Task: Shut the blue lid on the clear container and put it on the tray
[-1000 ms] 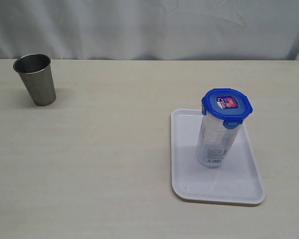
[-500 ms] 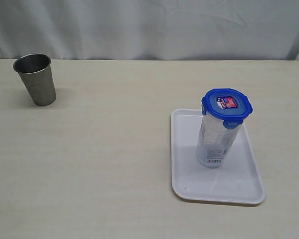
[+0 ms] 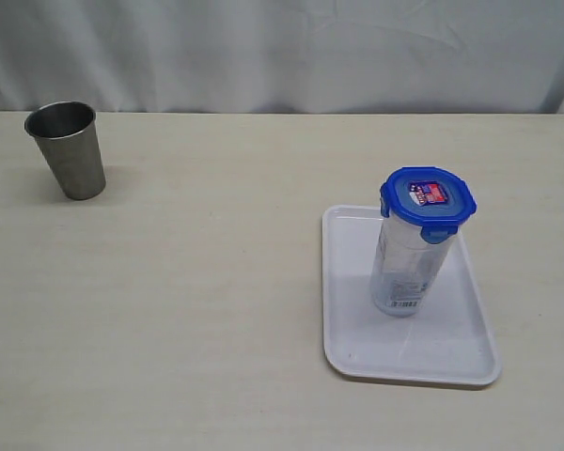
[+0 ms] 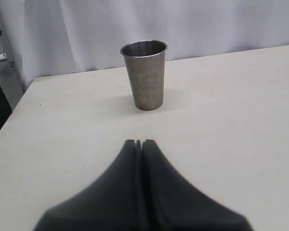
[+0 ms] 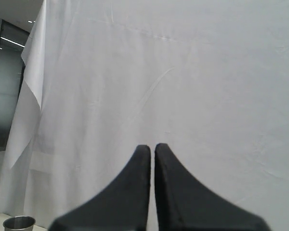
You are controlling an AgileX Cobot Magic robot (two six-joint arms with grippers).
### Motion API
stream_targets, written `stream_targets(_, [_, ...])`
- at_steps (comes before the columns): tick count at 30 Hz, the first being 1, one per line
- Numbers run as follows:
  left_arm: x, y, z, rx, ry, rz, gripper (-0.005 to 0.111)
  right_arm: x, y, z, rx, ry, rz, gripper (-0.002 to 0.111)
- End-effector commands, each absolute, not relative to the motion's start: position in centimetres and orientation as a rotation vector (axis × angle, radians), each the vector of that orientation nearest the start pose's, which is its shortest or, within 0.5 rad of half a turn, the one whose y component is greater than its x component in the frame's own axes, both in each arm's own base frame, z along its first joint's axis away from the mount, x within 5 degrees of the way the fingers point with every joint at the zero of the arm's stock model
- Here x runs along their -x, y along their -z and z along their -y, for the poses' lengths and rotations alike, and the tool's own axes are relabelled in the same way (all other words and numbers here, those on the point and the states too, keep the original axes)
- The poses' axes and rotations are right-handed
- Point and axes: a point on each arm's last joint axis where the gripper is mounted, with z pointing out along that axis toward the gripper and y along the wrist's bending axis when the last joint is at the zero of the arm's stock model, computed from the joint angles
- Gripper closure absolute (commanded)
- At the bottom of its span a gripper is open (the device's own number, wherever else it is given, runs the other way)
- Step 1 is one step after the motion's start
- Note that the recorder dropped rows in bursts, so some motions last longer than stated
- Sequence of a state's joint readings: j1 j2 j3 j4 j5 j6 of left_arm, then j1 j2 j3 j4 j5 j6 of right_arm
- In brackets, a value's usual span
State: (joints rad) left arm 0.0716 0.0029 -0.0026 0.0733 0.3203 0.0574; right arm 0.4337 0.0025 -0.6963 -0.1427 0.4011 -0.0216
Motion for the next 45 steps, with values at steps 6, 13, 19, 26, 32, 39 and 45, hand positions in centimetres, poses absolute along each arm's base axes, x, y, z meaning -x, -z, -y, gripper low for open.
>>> stream_targets(6, [-5.4,-18.5,-0.6,-0.029,-0.163,-1.8,0.107,3.0,-38.7,1.9,0.302,-0.203,-1.154,0.104])
stream_targets(13, [-5.4,-18.5,-0.6,-0.029,-0.163,-1.8,0.107,3.0,-38.7,1.9,0.302,-0.203,-1.154,0.104])
stream_targets(19, [-5.4,-18.5,-0.6,-0.029,-0.163,-1.8,0.107,3.0,-38.7,1.9,0.302,-0.203,-1.154,0.104])
stream_targets(26, [-5.4,-18.5,-0.6,-0.029,-0.163,-1.8,0.107,2.7,-38.3,1.7,0.294,-0.184,-1.166,0.104])
stream_targets(32, [-5.4,-18.5,-0.6,-0.029,-0.163,-1.798,0.107,0.8,-35.6,0.8,0.251,-0.077,-1.277,0.104])
stream_targets(39, [-5.4,-18.5,-0.6,-0.029,-0.163,-1.798,0.107,-2.6,-29.3,0.1,0.175,0.056,-1.508,0.104])
stream_targets(45, [-5.4,-18.5,-0.6,-0.029,-0.163,-1.798,0.107,-4.6,-23.5,-0.1,0.172,0.065,-1.667,0.104])
